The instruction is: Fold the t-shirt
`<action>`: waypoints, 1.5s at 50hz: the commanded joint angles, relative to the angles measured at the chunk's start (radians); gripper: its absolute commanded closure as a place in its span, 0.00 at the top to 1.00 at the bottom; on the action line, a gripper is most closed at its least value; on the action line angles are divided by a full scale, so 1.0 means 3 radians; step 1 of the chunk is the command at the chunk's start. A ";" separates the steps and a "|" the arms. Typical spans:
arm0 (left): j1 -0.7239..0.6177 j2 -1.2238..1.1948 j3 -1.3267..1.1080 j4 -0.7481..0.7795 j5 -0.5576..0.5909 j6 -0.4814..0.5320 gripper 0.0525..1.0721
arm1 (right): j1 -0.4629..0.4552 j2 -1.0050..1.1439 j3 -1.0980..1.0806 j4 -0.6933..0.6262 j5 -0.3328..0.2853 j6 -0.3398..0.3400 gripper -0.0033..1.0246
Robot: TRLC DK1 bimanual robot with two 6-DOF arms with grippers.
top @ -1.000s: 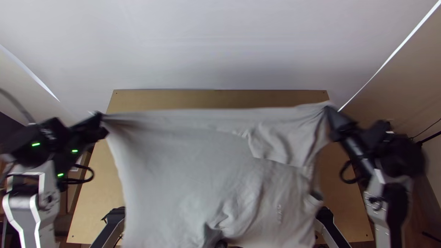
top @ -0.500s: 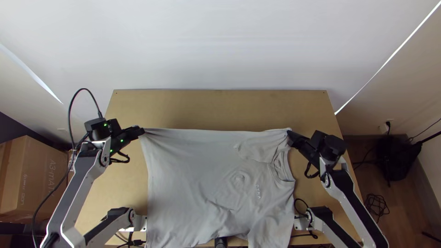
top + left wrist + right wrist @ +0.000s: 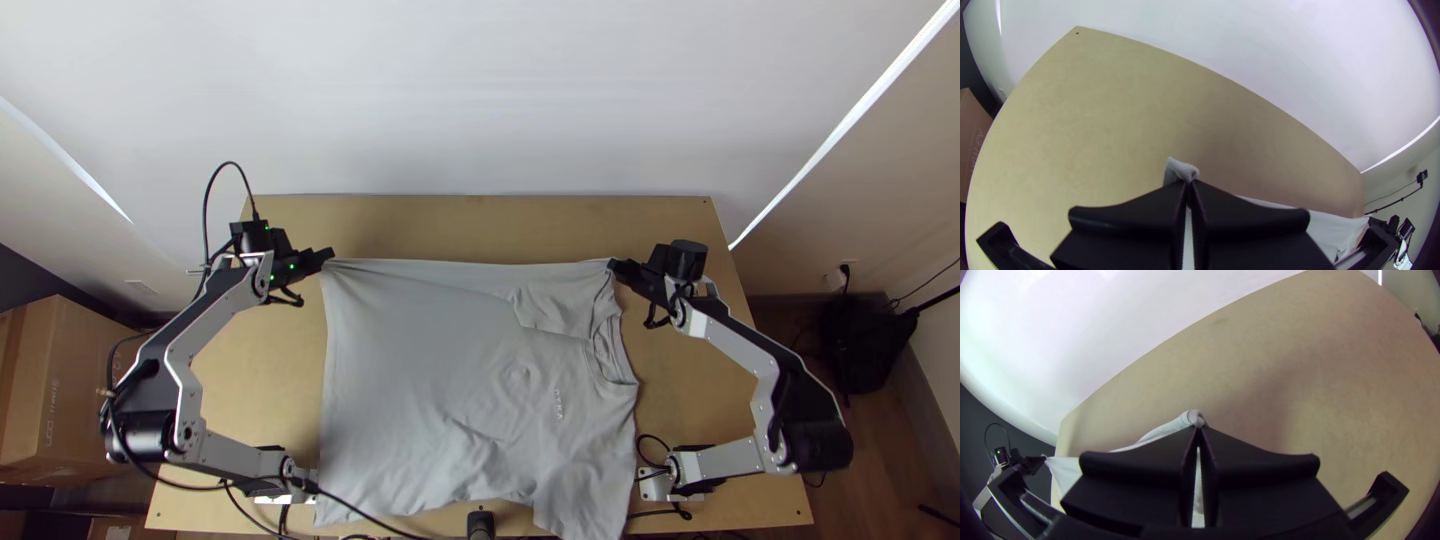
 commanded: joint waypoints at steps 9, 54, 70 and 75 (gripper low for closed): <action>0.0007 0.0763 0.0867 0.0088 -0.0042 0.0080 0.02 | -0.0097 0.0774 0.0796 0.0083 0.0064 -0.0059 0.02; -0.0152 0.2026 0.2769 -0.0797 -0.0021 -0.0017 0.02 | -0.0148 0.2205 0.3143 -0.1241 0.0110 0.0089 0.02; -0.0167 0.1688 0.2427 -0.1002 0.0060 -0.0048 0.02 | -0.0092 0.1832 0.2852 -0.1410 0.0100 0.0033 0.02; -0.0167 0.1581 0.2294 -0.0961 0.0076 -0.0069 0.02 | -0.0082 0.1714 0.2729 -0.1410 0.0100 0.0002 0.02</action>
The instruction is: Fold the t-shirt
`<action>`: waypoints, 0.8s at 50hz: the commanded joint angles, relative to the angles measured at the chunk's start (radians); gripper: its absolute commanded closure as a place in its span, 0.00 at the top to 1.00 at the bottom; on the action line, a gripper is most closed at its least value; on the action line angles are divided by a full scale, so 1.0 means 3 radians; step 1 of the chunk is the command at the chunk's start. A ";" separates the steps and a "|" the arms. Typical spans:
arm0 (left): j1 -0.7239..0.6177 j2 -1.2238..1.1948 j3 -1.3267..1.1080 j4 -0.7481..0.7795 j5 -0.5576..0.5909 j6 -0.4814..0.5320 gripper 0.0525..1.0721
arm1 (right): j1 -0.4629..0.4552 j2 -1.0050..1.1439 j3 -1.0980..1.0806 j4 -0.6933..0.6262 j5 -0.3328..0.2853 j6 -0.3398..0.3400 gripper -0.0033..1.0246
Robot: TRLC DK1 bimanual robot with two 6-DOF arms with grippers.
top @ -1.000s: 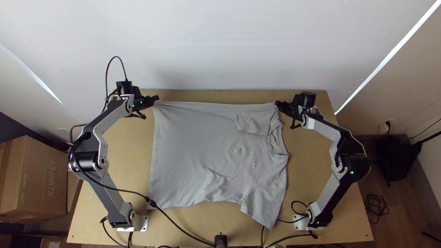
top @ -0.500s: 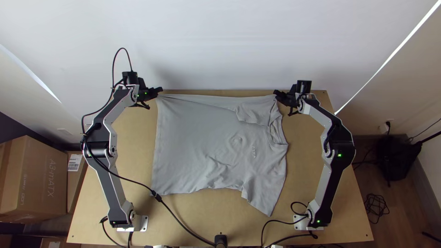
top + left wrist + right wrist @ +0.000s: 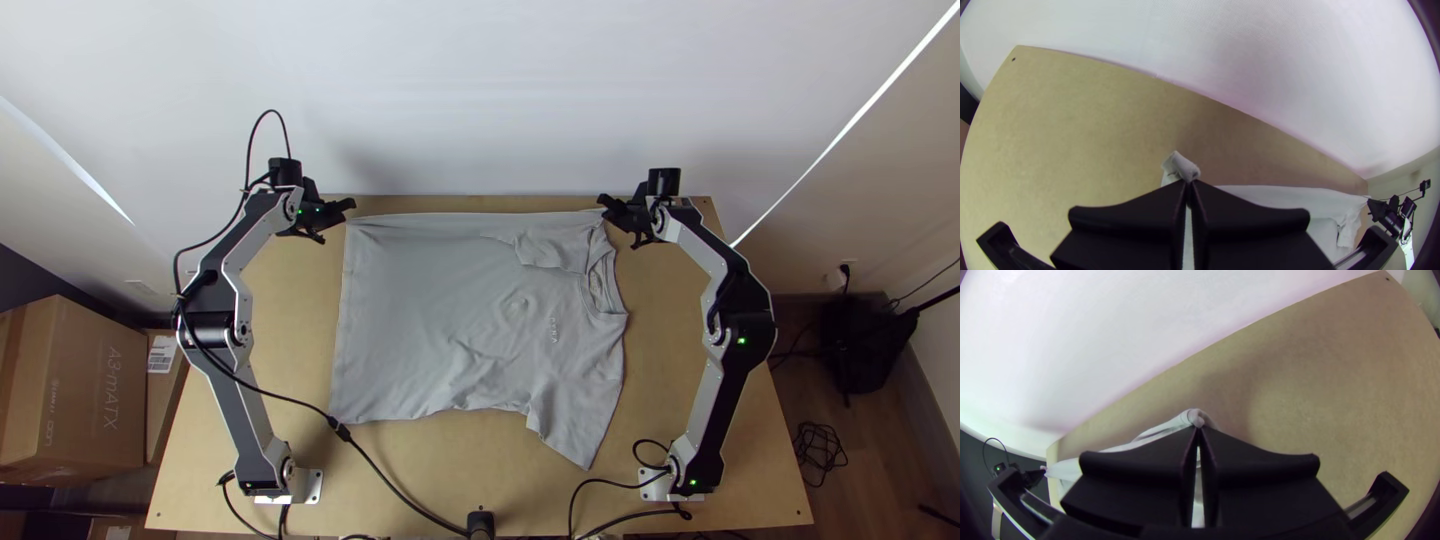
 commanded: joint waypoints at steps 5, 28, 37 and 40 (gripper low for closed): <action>-0.0001 -0.0356 -0.0290 0.0062 0.0059 -0.0101 0.02 | -0.0014 -0.0411 -0.0270 0.0001 0.0059 -0.0035 0.02; -0.0031 -0.0806 -0.1005 0.0369 0.0110 -0.0126 0.02 | -0.0009 -0.0866 -0.0909 0.0031 0.0059 -0.0158 0.02; -0.0057 -0.0903 -0.1179 0.0420 0.0110 -0.0152 0.02 | -0.0004 -0.0963 -0.1139 0.0042 0.0059 -0.0158 0.02; -0.0067 -0.0949 -0.1251 0.0466 0.0110 -0.0162 0.02 | -0.0004 -0.0989 -0.1201 0.0047 0.0054 -0.0163 0.02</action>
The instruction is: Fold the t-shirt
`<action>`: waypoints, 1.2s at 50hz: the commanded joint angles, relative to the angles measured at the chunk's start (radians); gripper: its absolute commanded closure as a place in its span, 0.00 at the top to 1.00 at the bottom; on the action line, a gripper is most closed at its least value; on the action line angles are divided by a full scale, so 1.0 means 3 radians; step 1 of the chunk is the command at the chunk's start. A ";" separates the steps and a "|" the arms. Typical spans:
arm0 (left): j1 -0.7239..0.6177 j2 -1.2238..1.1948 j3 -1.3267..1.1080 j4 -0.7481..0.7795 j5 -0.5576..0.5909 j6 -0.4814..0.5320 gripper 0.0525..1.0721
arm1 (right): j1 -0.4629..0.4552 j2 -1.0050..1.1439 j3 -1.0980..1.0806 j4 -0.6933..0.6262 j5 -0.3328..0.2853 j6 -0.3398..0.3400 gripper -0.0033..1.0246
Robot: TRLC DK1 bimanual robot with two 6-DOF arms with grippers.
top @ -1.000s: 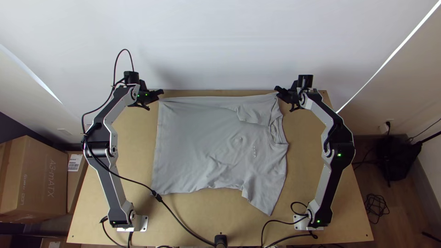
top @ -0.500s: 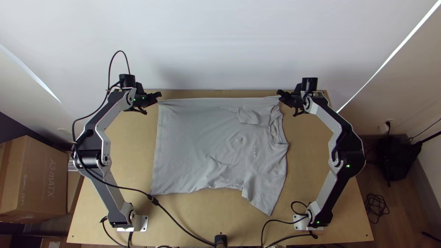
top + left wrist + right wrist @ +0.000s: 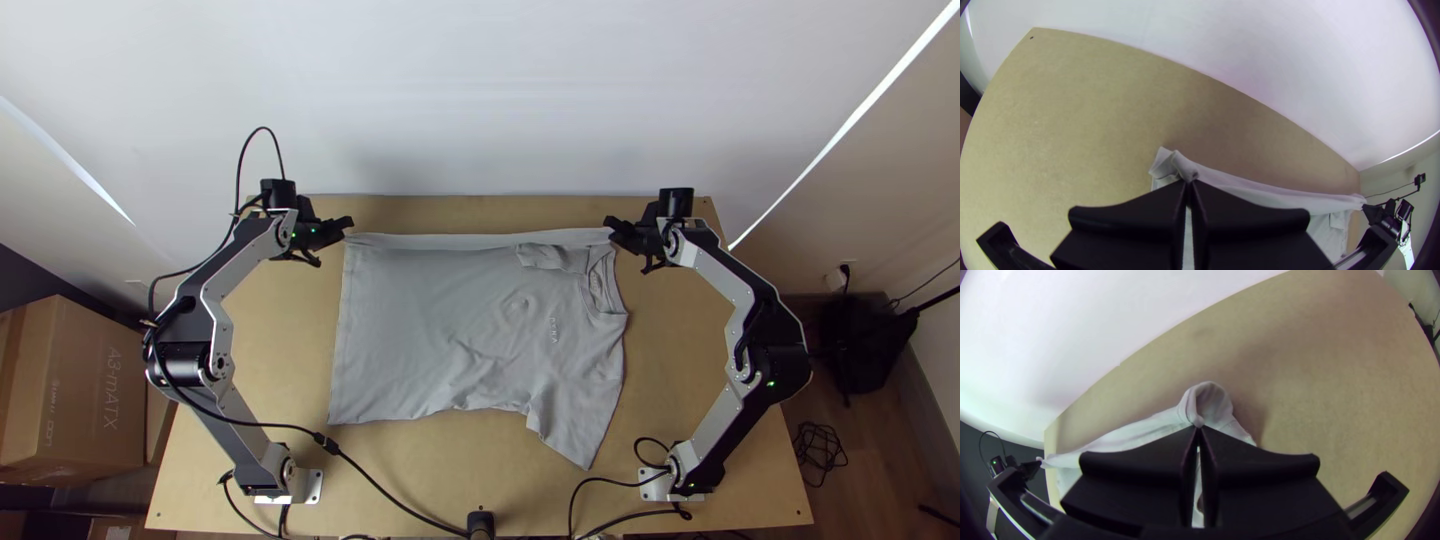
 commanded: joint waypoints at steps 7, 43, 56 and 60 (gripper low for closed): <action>-0.0037 -0.0289 -0.0330 0.0160 0.0034 -0.0155 0.02 | -0.0008 -0.0220 -0.0294 0.0045 0.0037 -0.0048 0.02; -0.0077 -0.0769 -0.1347 0.0732 -0.0089 -0.0216 0.43 | 0.0002 -0.0593 -0.1081 0.0250 0.0037 -0.0064 0.46; -0.0067 -0.1168 -0.1583 0.0676 -0.0160 -0.0175 0.81 | -0.0177 -0.1355 -0.1449 0.0143 0.0011 -0.0079 0.71; -0.0052 -0.1327 -0.1659 0.0676 -0.0145 -0.0165 0.82 | -0.0253 -0.1652 -0.1510 -0.0036 -0.0076 -0.0084 0.71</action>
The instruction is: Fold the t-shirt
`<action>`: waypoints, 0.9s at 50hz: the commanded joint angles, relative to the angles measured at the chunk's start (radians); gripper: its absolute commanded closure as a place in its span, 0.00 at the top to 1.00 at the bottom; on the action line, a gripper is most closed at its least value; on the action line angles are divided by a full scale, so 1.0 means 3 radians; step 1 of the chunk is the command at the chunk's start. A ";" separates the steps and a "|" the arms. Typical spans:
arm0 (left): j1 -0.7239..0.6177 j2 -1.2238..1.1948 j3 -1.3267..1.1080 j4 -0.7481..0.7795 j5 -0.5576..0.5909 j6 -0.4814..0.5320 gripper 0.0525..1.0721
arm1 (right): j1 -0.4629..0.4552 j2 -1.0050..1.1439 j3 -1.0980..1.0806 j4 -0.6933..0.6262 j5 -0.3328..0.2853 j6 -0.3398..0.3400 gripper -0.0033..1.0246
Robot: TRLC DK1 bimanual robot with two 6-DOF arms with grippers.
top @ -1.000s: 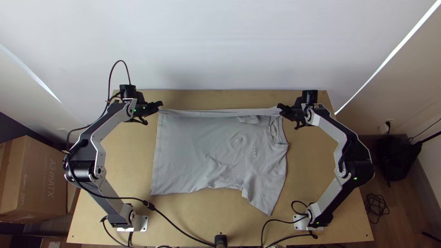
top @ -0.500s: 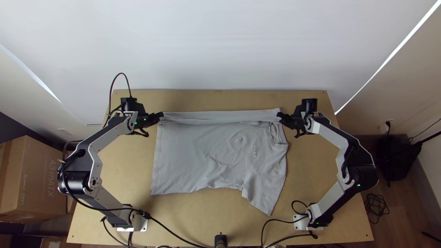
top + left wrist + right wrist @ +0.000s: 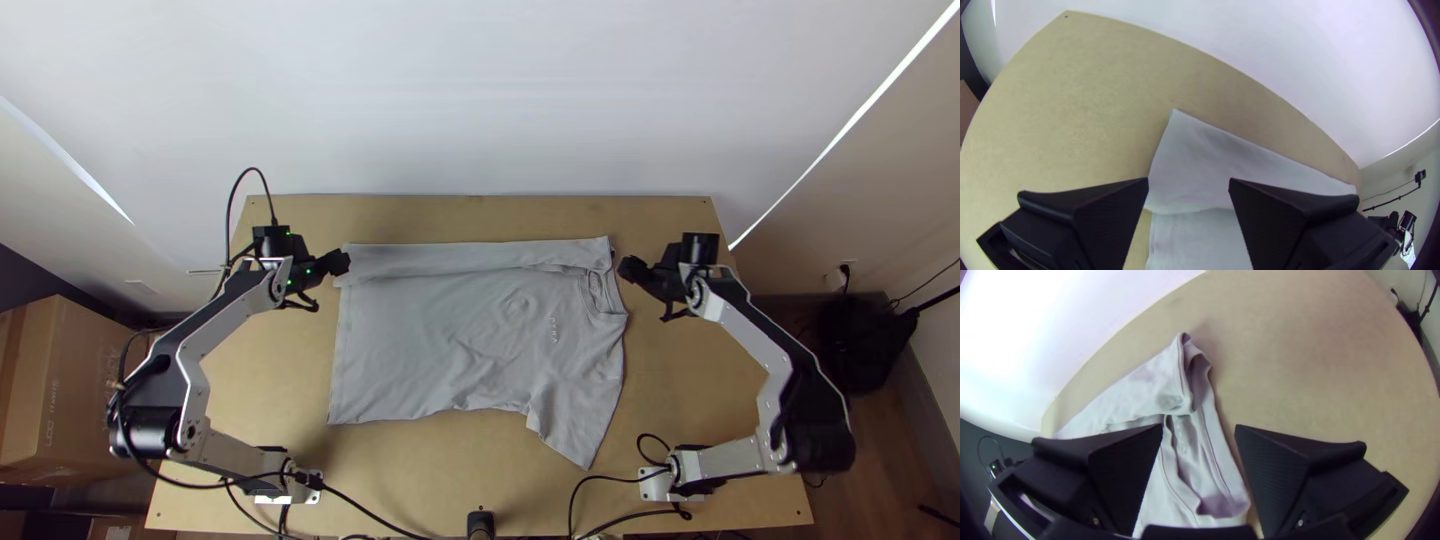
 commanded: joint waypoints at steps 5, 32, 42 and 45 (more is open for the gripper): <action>0.0036 -0.0497 -0.0245 -0.0036 0.0020 0.0025 0.82 | -0.0145 -0.0768 -0.0234 -0.0353 -0.0084 -0.0087 0.73; 0.0062 -0.1759 -0.0153 -0.0972 0.0087 0.0158 0.82 | -0.0012 -0.1248 -0.0633 -0.2690 -0.0365 -0.0849 0.83; 0.0062 -0.1816 -0.0071 -0.1084 0.0087 0.0158 0.82 | -0.0023 -0.1003 -0.0966 -0.2725 -0.0380 -0.1069 0.55; 0.0062 -0.1816 -0.0061 -0.1094 0.0087 0.0158 0.82 | 0.0018 -0.0998 -0.0996 -0.2705 -0.0390 -0.1074 0.53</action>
